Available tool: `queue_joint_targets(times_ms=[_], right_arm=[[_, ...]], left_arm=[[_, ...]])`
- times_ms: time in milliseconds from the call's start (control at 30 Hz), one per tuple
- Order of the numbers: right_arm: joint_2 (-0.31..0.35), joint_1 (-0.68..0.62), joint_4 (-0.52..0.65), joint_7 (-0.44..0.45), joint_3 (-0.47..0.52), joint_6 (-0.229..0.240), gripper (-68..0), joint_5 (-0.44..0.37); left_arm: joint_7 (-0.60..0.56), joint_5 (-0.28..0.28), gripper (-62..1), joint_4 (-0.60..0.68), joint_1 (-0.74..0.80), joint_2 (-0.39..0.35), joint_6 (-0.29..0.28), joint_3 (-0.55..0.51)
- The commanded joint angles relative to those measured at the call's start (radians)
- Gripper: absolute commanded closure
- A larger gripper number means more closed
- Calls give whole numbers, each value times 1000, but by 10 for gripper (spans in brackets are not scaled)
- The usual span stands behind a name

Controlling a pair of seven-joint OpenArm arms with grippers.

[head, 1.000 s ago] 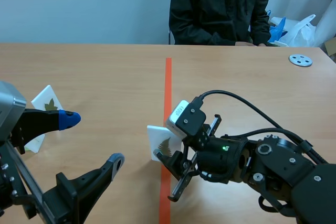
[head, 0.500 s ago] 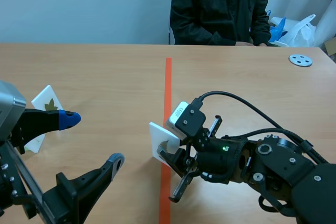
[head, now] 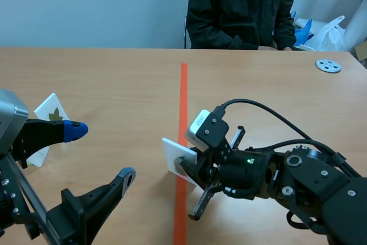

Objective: Sort the leaf by its shape. The table is split by an orange tape line. A compound leaf with several leaflets goes to the left side, a simple leaf with one blade goes to the right side. Return to the home posture when a red brick is placed on the table.

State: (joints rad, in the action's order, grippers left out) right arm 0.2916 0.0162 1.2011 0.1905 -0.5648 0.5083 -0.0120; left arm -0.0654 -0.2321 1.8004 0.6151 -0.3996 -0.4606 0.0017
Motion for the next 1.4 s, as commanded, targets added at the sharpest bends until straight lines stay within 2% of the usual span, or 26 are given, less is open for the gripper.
queue_joint_targets(times_ms=[0, 167, 300, 533, 700, 767, 900, 1033, 1233, 1367], right_arm=[[14, 10, 53, 14, 37, 18, -32, -26], [28, -31, 128, -12, 154, 29, -33, -93], [41, -70, 167, -24, 277, 73, -33, -188], [41, -106, 197, -119, 509, 145, -33, -342], [64, -108, 197, -170, 632, 143, -33, -397], [73, -108, 197, -170, 661, 112, -33, -400], [94, -99, 180, -170, 668, 8, -33, -400], [99, -56, 121, -171, 668, -53, -33, -400], [99, 51, -31, -169, 668, -60, -32, -399], [99, 134, -164, -156, 668, -92, -18, -399]], left_arm=[[-21, -10, -623, 3, 0, 0, 2, -5], [-21, -10, -623, 3, 0, 0, 2, -5], [-24, -10, -623, 3, 0, 1, 2, -5], [-25, -10, -623, 3, 0, 0, 2, -5], [-25, -10, -623, 3, 0, 1, 2, -5], [-25, -10, -623, 3, 0, 1, 2, -5], [-28, -10, -623, 3, 0, 0, 2, -5], [-28, -10, -623, 3, 0, 0, 2, -5], [-28, -10, -623, 3, 0, 0, 2, -5], [-28, -10, -623, 3, 0, 0, 2, -5]])
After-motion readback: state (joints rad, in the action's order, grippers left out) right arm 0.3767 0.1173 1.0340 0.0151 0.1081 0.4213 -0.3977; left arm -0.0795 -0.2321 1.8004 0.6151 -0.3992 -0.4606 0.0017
